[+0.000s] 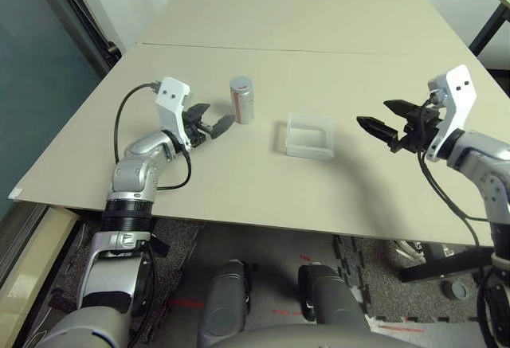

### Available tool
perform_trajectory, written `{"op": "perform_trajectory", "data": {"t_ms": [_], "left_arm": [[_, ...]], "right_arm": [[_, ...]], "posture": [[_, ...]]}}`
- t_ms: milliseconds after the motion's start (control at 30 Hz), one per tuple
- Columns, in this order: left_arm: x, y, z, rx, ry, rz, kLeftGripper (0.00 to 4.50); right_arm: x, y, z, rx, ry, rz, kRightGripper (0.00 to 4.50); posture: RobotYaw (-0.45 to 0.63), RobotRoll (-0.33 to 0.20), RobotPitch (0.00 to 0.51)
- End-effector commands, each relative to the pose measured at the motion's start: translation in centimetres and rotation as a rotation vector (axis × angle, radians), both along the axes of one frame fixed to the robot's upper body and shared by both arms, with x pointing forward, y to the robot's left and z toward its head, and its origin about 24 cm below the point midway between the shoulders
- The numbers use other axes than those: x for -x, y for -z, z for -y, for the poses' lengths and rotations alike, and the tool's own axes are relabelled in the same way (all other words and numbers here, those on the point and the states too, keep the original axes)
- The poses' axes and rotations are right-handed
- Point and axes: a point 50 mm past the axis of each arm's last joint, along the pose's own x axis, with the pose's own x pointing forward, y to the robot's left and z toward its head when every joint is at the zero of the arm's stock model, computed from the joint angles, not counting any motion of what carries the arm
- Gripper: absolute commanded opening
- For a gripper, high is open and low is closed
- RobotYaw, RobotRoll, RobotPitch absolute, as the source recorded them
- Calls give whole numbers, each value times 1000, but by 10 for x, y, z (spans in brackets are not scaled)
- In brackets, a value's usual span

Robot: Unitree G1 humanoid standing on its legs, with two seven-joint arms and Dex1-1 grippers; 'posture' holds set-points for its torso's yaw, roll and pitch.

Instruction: Pour the medicine from the bottle into the box.

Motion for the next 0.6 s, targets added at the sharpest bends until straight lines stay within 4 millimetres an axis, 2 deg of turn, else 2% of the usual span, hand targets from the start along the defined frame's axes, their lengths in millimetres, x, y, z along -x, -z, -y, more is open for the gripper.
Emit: {"op": "perform_trajectory", "data": {"t_ms": [33,267,600], "left_arm": [[-6,-1,6,-37,26,24,4447],[-18,-2,10,-40,22,44,4447],[-29,0,5,-49,-6,47,4447]], "right_arm": [[3,0,-3,4,-2,5,4500],[3,0,-5,-6,6,12,4500],[1,-2,-4,-12,14,25,4500]], "posture": [[-86,0,89],[-95,0,86],[-113,0,83]]}}
